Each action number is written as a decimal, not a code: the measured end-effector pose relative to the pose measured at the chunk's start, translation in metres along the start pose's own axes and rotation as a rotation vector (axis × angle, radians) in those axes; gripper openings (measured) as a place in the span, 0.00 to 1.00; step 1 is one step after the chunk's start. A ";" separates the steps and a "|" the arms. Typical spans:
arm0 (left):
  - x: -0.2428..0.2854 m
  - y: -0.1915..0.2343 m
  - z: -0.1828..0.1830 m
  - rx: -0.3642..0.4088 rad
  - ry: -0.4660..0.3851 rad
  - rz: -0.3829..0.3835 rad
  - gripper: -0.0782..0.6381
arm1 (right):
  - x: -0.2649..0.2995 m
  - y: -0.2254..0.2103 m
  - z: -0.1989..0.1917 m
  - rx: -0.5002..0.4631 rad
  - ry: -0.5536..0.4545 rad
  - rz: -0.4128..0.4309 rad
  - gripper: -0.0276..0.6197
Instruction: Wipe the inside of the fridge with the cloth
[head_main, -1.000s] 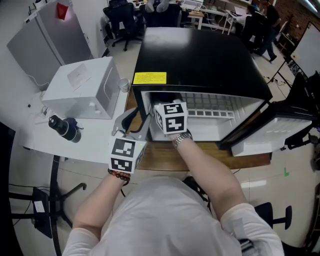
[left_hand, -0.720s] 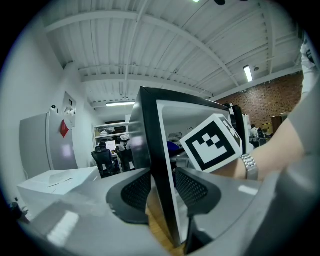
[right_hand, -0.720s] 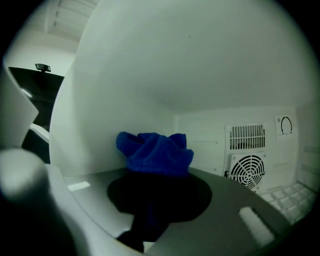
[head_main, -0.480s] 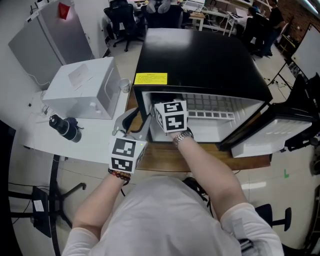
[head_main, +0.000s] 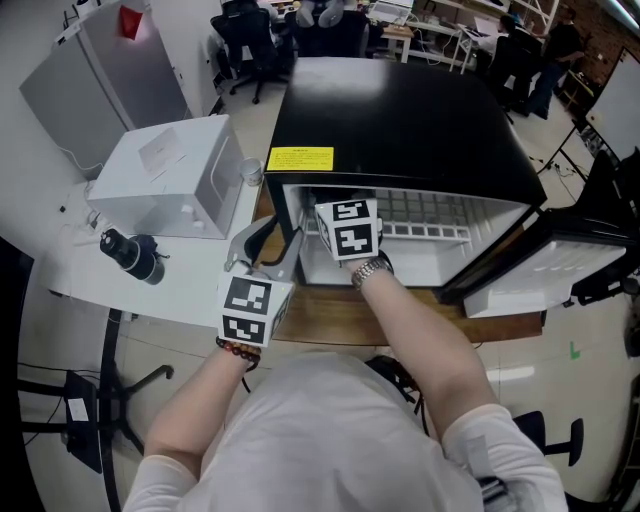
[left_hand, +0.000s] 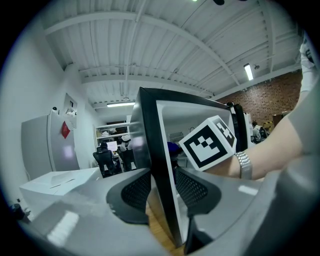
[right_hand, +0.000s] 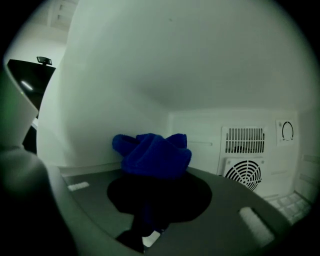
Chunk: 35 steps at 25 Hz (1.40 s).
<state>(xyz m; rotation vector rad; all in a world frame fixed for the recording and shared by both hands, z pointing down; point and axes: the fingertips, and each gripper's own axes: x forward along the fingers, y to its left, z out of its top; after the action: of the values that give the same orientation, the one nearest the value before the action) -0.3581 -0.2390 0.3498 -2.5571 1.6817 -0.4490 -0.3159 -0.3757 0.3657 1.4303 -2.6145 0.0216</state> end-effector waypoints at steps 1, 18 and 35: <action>0.000 0.000 0.000 -0.001 0.000 0.002 0.32 | 0.000 -0.002 0.000 -0.001 0.004 -0.004 0.17; 0.002 0.001 0.002 0.005 0.002 0.023 0.32 | 0.010 -0.029 0.007 0.010 0.001 -0.049 0.17; 0.004 0.002 0.009 -0.011 -0.012 0.040 0.33 | -0.010 -0.089 0.001 0.029 0.010 -0.157 0.17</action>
<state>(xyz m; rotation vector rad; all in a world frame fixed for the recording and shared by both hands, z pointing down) -0.3558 -0.2443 0.3412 -2.5235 1.7327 -0.4220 -0.2359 -0.4158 0.3579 1.6367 -2.4954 0.0485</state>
